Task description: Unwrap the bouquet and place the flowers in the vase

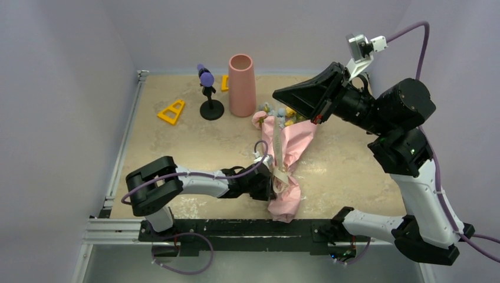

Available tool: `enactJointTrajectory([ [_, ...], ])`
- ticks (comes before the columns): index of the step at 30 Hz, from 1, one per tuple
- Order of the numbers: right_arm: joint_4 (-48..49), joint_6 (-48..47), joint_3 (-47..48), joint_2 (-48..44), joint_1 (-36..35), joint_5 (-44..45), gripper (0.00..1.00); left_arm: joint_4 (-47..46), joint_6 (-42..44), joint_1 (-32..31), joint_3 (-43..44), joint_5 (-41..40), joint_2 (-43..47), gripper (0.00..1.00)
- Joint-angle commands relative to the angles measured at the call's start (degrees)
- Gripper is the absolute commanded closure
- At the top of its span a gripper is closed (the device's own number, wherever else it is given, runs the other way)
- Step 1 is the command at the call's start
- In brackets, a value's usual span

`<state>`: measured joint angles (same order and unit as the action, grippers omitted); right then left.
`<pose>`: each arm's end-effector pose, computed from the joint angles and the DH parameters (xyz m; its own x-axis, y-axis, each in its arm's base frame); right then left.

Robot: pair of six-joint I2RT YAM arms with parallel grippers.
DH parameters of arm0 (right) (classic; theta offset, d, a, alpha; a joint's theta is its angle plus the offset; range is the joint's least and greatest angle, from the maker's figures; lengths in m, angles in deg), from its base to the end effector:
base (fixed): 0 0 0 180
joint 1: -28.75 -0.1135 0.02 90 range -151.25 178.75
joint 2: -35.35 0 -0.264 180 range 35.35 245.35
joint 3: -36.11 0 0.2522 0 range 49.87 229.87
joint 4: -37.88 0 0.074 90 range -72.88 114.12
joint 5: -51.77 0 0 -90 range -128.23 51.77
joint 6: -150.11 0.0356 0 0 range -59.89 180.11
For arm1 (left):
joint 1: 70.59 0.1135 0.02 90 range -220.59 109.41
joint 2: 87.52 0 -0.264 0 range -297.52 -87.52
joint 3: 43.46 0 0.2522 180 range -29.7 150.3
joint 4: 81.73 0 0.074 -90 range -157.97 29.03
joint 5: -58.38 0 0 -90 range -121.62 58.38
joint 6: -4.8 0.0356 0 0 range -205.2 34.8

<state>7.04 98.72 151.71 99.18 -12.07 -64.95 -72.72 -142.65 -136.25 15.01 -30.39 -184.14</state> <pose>0.1094 0.1157 0.5863 -0.3514 0.4330 -0.8301 -0.8733 0.1680 0.4573 0.1325 -0.2949 0.1396 -0.9355 0.0233 -0.3526 0.2386 0.7777 -0.5816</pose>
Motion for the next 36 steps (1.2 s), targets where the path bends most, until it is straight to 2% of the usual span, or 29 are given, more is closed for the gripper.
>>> enactJointTrajectory([
  [1, 0.05, -1.56, -2.97, -1.52, -0.23, 1.29, 1.00, 9.23, 2.78, -0.25, 0.99, -0.94, 5.36, 0.63],
  [3, -0.95, -2.56, -4.80, -2.12, -0.23, 2.44, 1.00, 11.37, 3.32, -0.25, 0.87, -3.03, 8.98, 0.49],
  [5, -2.03, -3.82, -6.05, -2.46, -0.27, 3.64, 1.00, 13.70, 3.76, -0.18, 0.76, -4.47, 12.77, 0.40],
  [7, -3.07, -5.17, -7.44, -2.73, -0.23, 4.48, 1.00, 16.40, 3.92, 0.00, 0.64, -6.00, 16.59, 0.33],
  [10, -4.55, -6.76, -8.83, -2.76, -0.23, 7.53, 1.00, 20.45, 3.33, 0.23, -0.63, -8.28, 23.09, 0.29],
  [14, -4.56, -7.34, -12.18, -1.84, -0.27, 9.75, 1.00, 25.91, -0.53, 0.39, -5.46, -11.91, 32.08, 0.28],
  [20, -2.53, -8.70, -17.95, 1.07, -0.42, 12.70, 1.00, 36.46, -10.13, 0.44, -16.25, -20.77, 52.16, 0.28],
  [24, -0.81, -10.01, -21.69, 5.24, -2.13, 15.55, 1.00, 43.78, -13.41, 0.45, -18.76, -25.32, 62.68, 0.27],
  [30, 1.30, -10.88, -25.58, 13.27, -5.56, 20.12, 1.00, 48.91, -13.18, 0.45, -17.71, -28.97, 68.78, 0.30],
  [34, -2.26, -12.55, -24.88, 19.82, -7.43, 20.24, 1.00, 48.54, -12.24, 0.45, -17.61, -30.12, 70.37, 0.31],
  [36, -4.17, -13.50, -24.48, 21.70, -8.49, 20.13, 0.77, 47.75, -11.85, 0.45, -17.79, -30.23, 70.62, 0.31],
])
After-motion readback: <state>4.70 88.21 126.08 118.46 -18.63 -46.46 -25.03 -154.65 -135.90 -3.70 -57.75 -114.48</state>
